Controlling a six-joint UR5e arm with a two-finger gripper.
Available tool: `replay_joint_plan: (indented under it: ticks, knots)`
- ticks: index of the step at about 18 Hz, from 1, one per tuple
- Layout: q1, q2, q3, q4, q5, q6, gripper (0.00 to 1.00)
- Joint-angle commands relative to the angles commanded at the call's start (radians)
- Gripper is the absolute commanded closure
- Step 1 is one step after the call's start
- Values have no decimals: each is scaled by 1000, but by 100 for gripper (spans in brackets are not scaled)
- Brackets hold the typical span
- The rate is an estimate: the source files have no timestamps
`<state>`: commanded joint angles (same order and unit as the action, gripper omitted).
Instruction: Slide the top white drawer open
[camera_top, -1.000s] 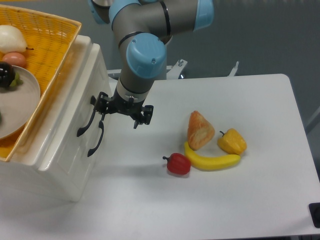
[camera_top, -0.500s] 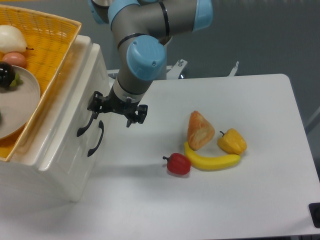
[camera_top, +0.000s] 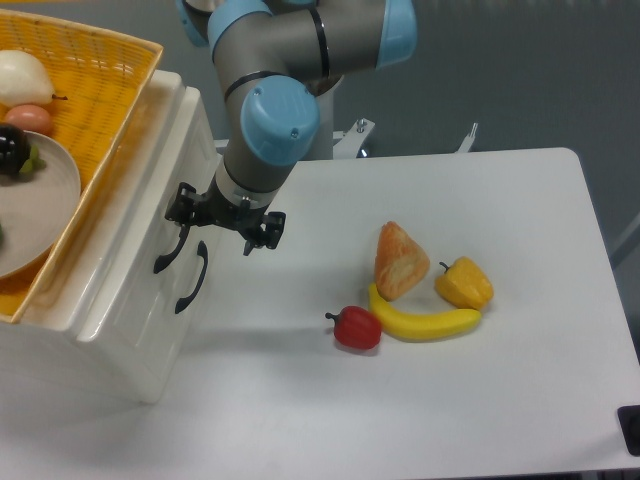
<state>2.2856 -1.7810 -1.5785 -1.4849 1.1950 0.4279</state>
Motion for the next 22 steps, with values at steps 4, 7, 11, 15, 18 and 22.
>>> replay_joint_plan:
  ticks: [4, 7, 11, 15, 18, 22]
  knots:
    - [0, 2, 0, -2, 0, 25, 0]
    - [0, 0, -5, -2, 2, 25, 0]
    - [-6, 2, -6, 2, 15, 25, 0]
    - [-8, 0, -8, 2, 15, 25, 0]
    - [-9, 0, -9, 2, 15, 25, 0]
    - [-11, -3, -12, 2, 15, 25, 0]
